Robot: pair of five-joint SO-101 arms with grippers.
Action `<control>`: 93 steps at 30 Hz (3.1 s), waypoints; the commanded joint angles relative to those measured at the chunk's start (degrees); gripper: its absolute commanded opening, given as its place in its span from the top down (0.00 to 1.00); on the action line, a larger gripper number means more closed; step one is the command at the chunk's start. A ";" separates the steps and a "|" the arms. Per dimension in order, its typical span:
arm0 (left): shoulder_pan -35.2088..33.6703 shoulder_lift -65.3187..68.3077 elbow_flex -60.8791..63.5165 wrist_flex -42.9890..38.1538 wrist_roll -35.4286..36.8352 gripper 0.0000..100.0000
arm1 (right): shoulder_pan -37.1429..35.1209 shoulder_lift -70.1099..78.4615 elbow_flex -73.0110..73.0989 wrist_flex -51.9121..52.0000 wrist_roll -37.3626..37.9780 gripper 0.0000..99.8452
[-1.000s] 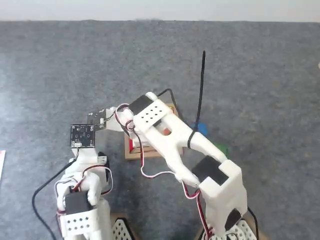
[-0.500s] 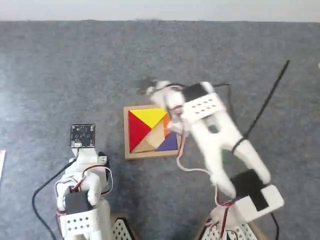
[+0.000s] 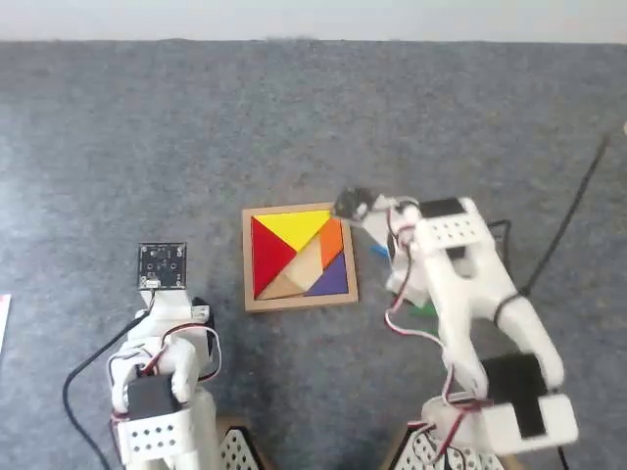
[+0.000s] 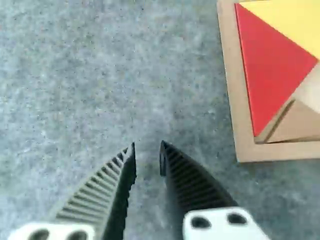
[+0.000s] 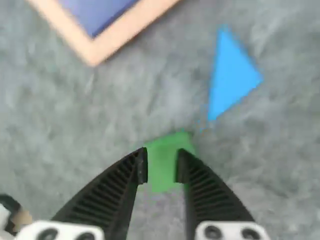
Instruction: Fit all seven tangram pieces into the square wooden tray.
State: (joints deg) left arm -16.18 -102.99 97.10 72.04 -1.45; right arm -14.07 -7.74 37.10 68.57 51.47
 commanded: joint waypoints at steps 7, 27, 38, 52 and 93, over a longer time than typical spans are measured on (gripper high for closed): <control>0.26 -1.14 -0.66 0.26 0.00 0.92 | 0.92 -9.71 5.19 1.71 10.20 0.73; 0.26 -1.14 -0.66 0.26 0.00 0.92 | 5.49 -0.13 12.04 -13.49 22.68 0.74; 0.26 -1.14 -0.66 0.26 0.00 0.92 | 5.41 -1.01 12.48 -14.02 26.11 0.74; 0.26 -1.14 -0.66 0.26 0.00 0.92 | 5.41 -0.84 12.22 -13.58 24.62 0.95; 0.26 -1.14 -0.66 0.26 0.00 0.92 | -28.00 23.60 -32.70 -4.44 -38.95 0.95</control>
State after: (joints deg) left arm -16.18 -102.99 97.10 72.04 -1.45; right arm -40.97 15.82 8.00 64.18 12.00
